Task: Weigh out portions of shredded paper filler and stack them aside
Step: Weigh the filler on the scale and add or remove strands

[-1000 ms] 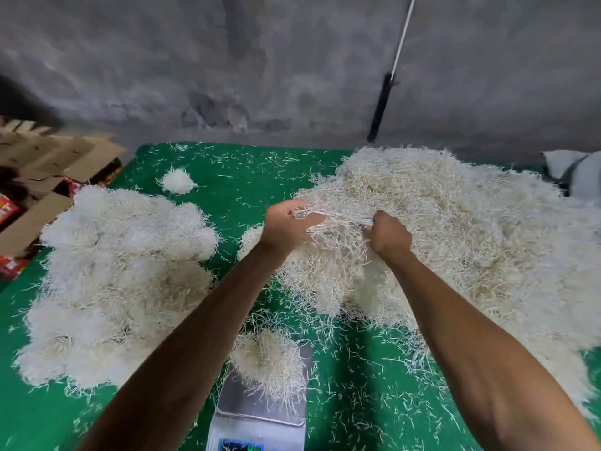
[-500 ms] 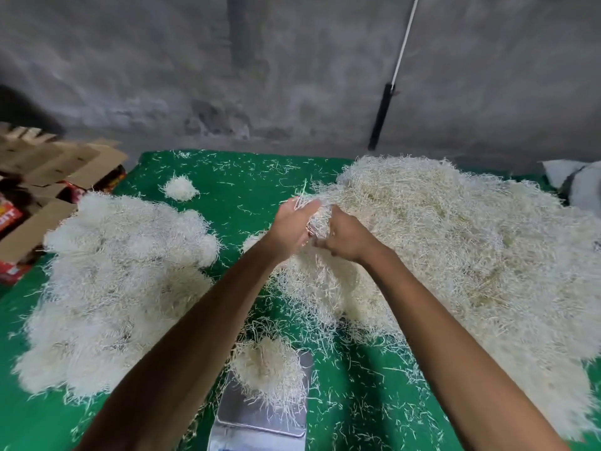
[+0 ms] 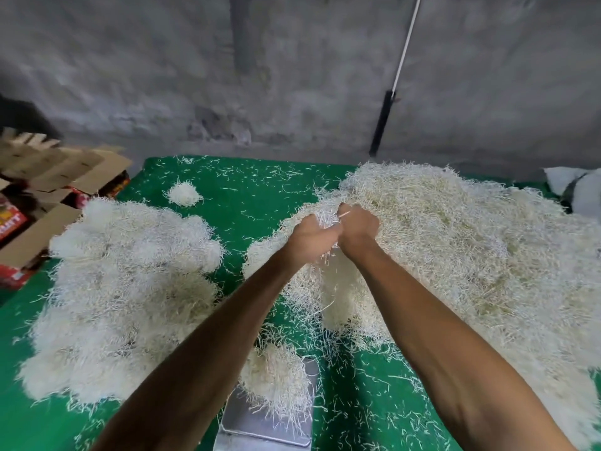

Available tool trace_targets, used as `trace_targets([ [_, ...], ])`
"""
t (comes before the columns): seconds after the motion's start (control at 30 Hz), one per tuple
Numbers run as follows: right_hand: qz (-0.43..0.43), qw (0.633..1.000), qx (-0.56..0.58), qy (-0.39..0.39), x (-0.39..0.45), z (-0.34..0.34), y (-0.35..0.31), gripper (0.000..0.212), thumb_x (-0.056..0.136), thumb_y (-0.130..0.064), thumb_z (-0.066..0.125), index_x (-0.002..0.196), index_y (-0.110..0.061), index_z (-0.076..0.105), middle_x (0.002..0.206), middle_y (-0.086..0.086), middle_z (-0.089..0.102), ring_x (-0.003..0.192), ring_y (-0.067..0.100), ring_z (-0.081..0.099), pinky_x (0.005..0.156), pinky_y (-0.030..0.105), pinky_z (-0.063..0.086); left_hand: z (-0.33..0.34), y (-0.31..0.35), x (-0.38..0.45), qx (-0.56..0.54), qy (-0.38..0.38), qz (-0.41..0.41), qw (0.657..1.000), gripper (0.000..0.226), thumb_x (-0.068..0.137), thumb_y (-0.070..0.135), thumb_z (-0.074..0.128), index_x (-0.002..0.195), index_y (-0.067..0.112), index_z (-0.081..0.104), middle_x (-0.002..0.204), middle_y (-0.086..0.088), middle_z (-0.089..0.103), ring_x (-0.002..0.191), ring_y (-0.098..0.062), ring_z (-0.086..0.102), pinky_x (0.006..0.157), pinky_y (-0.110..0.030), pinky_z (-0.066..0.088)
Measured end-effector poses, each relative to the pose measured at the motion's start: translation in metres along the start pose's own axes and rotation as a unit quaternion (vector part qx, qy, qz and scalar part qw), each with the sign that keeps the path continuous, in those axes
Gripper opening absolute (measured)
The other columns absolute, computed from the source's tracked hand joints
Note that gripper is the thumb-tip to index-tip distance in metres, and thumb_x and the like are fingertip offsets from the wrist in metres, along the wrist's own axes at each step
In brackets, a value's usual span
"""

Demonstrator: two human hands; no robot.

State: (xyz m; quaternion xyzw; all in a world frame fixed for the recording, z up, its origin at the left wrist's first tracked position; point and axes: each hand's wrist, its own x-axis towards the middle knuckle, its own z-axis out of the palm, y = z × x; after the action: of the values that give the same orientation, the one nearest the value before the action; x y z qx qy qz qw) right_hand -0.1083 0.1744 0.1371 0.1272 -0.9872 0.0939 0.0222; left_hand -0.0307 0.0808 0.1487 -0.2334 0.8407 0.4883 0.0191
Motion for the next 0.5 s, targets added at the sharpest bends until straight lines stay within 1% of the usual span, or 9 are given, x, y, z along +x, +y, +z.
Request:
trace_targets([
  [0.07, -0.021, 0.999, -0.008, 0.037, 0.0, -0.004, -0.007, 0.022, 0.096, -0.014, 0.068, 0.118, -0.016, 0.063, 0.079, -0.001, 0.053, 0.073, 0.018, 0.054, 0.065, 0.03, 0.042, -0.006, -0.005, 0.004, 0.092, 0.035, 0.009, 0.995, 0.07, 0.085, 0.071, 0.05, 0.113, 0.008, 0.058, 0.099, -0.003, 0.068, 0.086, -0.02, 0.069, 0.072, -0.032, 0.054],
  [0.1, -0.031, 0.999, -0.011, 0.031, 0.0, -0.003, -0.005, 0.023, 0.096, -0.014, 0.068, 0.118, -0.017, 0.064, 0.085, 0.0, 0.057, 0.077, 0.02, 0.057, 0.068, 0.031, 0.042, -0.006, -0.007, 0.003, 0.117, 0.042, 0.019, 0.992, 0.06, 0.086, 0.072, 0.049, 0.091, 0.012, 0.054, 0.085, -0.001, 0.066, 0.073, -0.016, 0.066, 0.066, -0.03, 0.053],
  [0.13, -0.036, 0.999, -0.002, 0.02, 0.0, 0.0, -0.001, 0.023, 0.098, -0.014, 0.063, 0.121, -0.018, 0.064, 0.095, 0.002, 0.063, 0.087, 0.023, 0.061, 0.073, 0.031, 0.043, -0.003, -0.009, 0.002, 0.133, 0.049, 0.031, 0.989, 0.055, 0.089, 0.07, 0.051, 0.081, 0.015, 0.05, 0.074, 0.0, 0.062, 0.062, -0.014, 0.061, 0.057, -0.027, 0.049],
  [0.2, -0.023, 0.998, 0.06, -0.012, -0.005, 0.007, 0.005, 0.026, 0.102, -0.009, 0.052, 0.121, -0.024, 0.062, 0.114, 0.0, 0.066, 0.11, 0.022, 0.061, 0.088, 0.029, 0.04, 0.008, -0.013, -0.002, 0.188, 0.079, 0.072, 0.976, 0.049, 0.093, 0.061, 0.056, 0.071, 0.017, 0.05, 0.065, 0.002, 0.057, 0.054, -0.016, 0.055, 0.047, -0.024, 0.037],
  [0.27, -0.003, 0.998, 0.055, -0.026, -0.01, 0.01, 0.003, 0.022, 0.102, -0.009, 0.051, 0.11, -0.026, 0.062, 0.113, -0.001, 0.066, 0.113, 0.021, 0.062, 0.09, 0.026, 0.04, 0.015, -0.018, -0.004, 0.231, 0.097, 0.107, 0.962, 0.045, 0.095, 0.053, 0.06, 0.068, 0.019, 0.05, 0.062, 0.002, 0.055, 0.053, -0.017, 0.055, 0.045, -0.024, 0.033],
  [0.33, 0.004, 0.997, 0.052, -0.057, -0.012, 0.011, 0.002, 0.024, 0.103, -0.01, 0.049, 0.117, -0.025, 0.062, 0.133, 0.001, 0.062, 0.125, 0.019, 0.056, 0.098, 0.029, 0.039, 0.016, -0.021, -0.003, 0.235, 0.095, 0.125, 0.959, 0.044, 0.095, 0.048, 0.063, 0.066, 0.017, 0.05, 0.059, 0.002, 0.053, 0.05, -0.017, 0.051, 0.045, -0.024, 0.034],
  [0.43, -0.009, 0.991, 0.058, -0.119, -0.013, 0.013, -0.002, 0.031, 0.106, -0.008, 0.043, 0.132, -0.014, 0.058, 0.145, 0.002, 0.052, 0.135, 0.019, 0.047, 0.116, 0.034, 0.035, 0.012, -0.021, -0.002, 0.145, 0.085, 0.1, 0.981, 0.041, 0.096, 0.038, 0.065, 0.066, 0.015, 0.051, 0.056, 0.003, 0.05, 0.041, -0.011, 0.044, 0.038, -0.02, 0.029],
  [0.47, -0.008, 0.987, 0.092, -0.128, -0.012, 0.013, -0.008, 0.03, 0.106, -0.009, 0.044, 0.132, -0.009, 0.058, 0.136, 0.007, 0.058, 0.128, 0.023, 0.053, 0.111, 0.036, 0.041, 0.008, -0.022, 0.0, 0.051, 0.085, 0.074, 0.992, 0.037, 0.097, 0.035, 0.065, 0.069, 0.014, 0.052, 0.057, 0.003, 0.049, 0.038, -0.008, 0.042, 0.035, -0.018, 0.027],
  [0.5, 0.0, 0.981, 0.15, -0.127, -0.011, 0.009, -0.015, 0.024, 0.107, -0.01, 0.044, 0.125, -0.007, 0.059, 0.118, 0.012, 0.062, 0.109, 0.026, 0.06, 0.1, 0.035, 0.048, 0.001, -0.02, -0.003, -0.04, 0.087, 0.048, 0.994, 0.034, 0.098, 0.032, 0.064, 0.072, 0.014, 0.051, 0.059, 0.003, 0.047, 0.036, -0.005, 0.038, 0.033, -0.017, 0.026],
])
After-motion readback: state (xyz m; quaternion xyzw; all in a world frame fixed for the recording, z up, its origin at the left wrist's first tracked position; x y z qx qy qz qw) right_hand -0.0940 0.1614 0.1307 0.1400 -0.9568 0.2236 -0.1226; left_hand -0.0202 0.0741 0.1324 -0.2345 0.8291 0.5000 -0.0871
